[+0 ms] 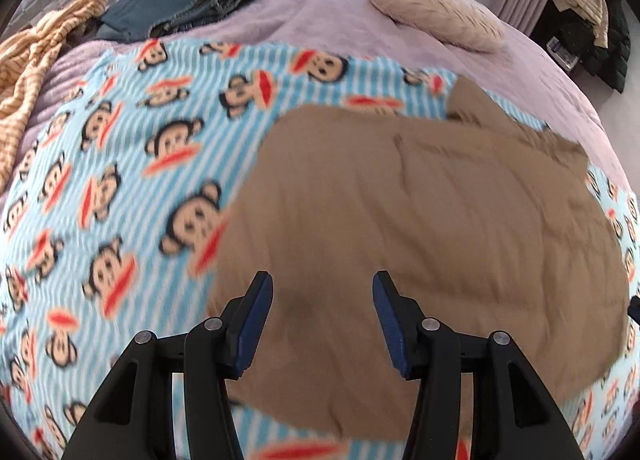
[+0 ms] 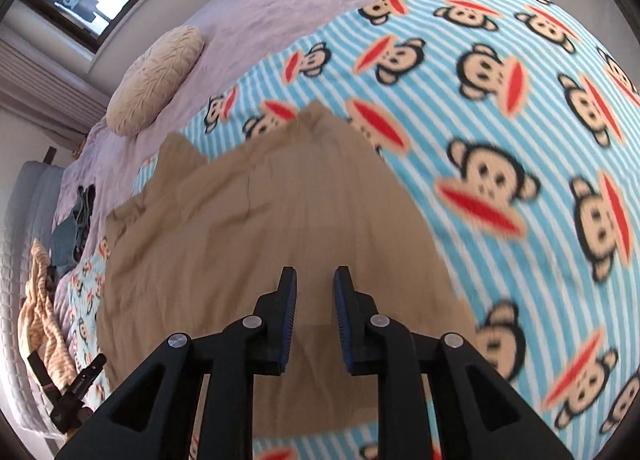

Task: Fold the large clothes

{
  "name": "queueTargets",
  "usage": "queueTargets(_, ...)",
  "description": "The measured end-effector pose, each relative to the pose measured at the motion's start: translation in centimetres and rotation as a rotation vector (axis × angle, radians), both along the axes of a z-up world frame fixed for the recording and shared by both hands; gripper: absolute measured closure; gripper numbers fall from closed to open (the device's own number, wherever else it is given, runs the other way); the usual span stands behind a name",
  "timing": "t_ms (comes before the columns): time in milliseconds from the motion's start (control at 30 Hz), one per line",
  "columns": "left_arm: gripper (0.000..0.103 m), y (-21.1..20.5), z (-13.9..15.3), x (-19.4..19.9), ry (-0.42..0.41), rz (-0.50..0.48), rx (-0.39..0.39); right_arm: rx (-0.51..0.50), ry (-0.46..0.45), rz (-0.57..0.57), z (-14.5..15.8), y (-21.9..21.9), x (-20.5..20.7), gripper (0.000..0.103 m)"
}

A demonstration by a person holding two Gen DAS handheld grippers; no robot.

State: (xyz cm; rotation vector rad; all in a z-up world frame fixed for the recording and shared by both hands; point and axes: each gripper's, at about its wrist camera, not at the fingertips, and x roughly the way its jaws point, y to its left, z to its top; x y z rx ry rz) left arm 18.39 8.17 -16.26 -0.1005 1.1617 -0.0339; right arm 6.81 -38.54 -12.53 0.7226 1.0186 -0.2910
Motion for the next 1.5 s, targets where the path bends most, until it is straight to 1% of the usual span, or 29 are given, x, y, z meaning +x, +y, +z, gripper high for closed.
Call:
queueTargets(33,0.049,-0.2,-0.2,-0.6,0.013,-0.005,-0.004,0.003,0.002,0.005,0.0,0.4,-0.7,0.078)
queueTargets(67,0.042,-0.4,-0.4,-1.3,0.031,-0.014,-0.006,0.011,0.004,0.011,0.1,0.9,-1.5,0.072)
queueTargets(100,0.026,-0.6,-0.6,-2.0,0.038,-0.018,-0.001,0.017,0.006,0.012,0.0,1.1,-1.9,0.068)
queueTargets(133,0.022,-0.7,-0.4,-2.9,0.027,-0.012,0.005,0.023,0.006,0.011,0.0,1.4,-2.5,0.057)
queueTargets(167,0.022,-0.7,-0.3,-3.4,0.017,-0.009,0.005,0.029,0.003,0.012,0.0,1.8,-3.1,0.051)
queueTargets(233,0.022,-1.0,-0.1,-4.5,0.022,-0.022,-0.009,0.039,0.004,0.016,-0.1,2.6,-4.1,0.05)
queueTargets(333,0.022,-1.3,-0.3,-5.7,0.049,-0.03,-0.036,0.08,0.012,0.02,-0.9,3.5,-5.5,0.049)
queueTargets(500,0.022,-1.9,-0.7,-7.4,0.068,-0.032,-0.034,0.119,0.027,0.025,-2.1,4.7,-7.1,0.047)
queueTargets(533,0.022,-2.0,-0.8,-7.7,0.071,-0.032,-0.032,0.125,0.03,0.025,-2.3,4.9,-7.3,0.045)
queueTargets(567,0.019,-2.1,-0.8,-7.9,0.073,-0.034,-0.031,0.136,0.032,0.024,-2.6,5.1,-7.4,0.043)
queueTargets(600,0.003,-2.2,-0.9,-8.1,0.076,-0.038,-0.03,0.145,0.035,0.024,-2.9,5.3,-7.6,0.042)
queueTargets(633,0.0,-2.3,-0.8,-8.4,0.071,-0.037,-0.026,0.155,0.041,0.023,-3.2,5.4,-7.7,0.042)
queueTargets(733,0.0,-2.5,-0.8,-8.8,0.064,-0.046,-0.012,0.187,0.055,0.02,-4.1,5.9,-7.9,0.042)
queueTargets(800,0.0,-2.5,-0.8,-9.0,0.067,-0.042,-0.014,0.199,0.057,0.02,-4.4,6.2,-7.9,0.04)
queueTargets(867,0.0,-2.6,-1.0,-9.0,0.074,-0.04,-0.018,0.217,0.045,0.017,-4.6,6.4,-8.0,0.029)
queueTargets(900,0.0,-2.6,-1.1,-9.0,0.077,-0.039,-0.018,0.229,0.039,0.011,-4.6,6.5,-8.0,0.028)
queueTargets(933,0.0,-2.6,-1.2,-8.9,0.078,-0.039,-0.018,0.248,0.033,0.005,-4.8,6.5,-7.9,0.021)
queueTargets(967,0.0,-2.7,-1.3,-8.9,0.08,-0.039,-0.02,0.269,0.024,0.0,-5.1,6.5,-7.8,0.018)
queueTargets(1167,0.0,-2.8,-2.3,-8.8,0.097,-0.034,-0.025,0.408,0.003,-0.035,-7.2,6.6,-7.2,0.017)
queueTargets(1200,0.0,-2.9,-2.4,-8.7,0.099,-0.031,-0.019,0.428,-0.007,-0.044,-7.5,6.6,-7.2,0.016)
queueTargets(1233,0.0,-2.9,-2.5,-8.7,0.1,-0.029,-0.012,0.445,-0.015,-0.053,-7.8,6.7,-7.3,0.01)
queueTargets(1267,0.0,-2.8,-2.7,-8.7,0.101,-0.027,-0.011,0.468,-0.024,-0.064,-8.1,6.7,-7.3,0.0)
queueTargets(1367,0.0,-2.3,-3.0,-8.7,0.111,-0.014,-0.024,0.492,-0.042,-0.09,-8.7,7.2,-7.9,0.0)
queueTargets(1500,0.0,-1.1,-3.5,-8.5,0.118,0.029,-0.063,0.483,-0.041,-0.086,-9.0,7.5,-8.0,0.0)
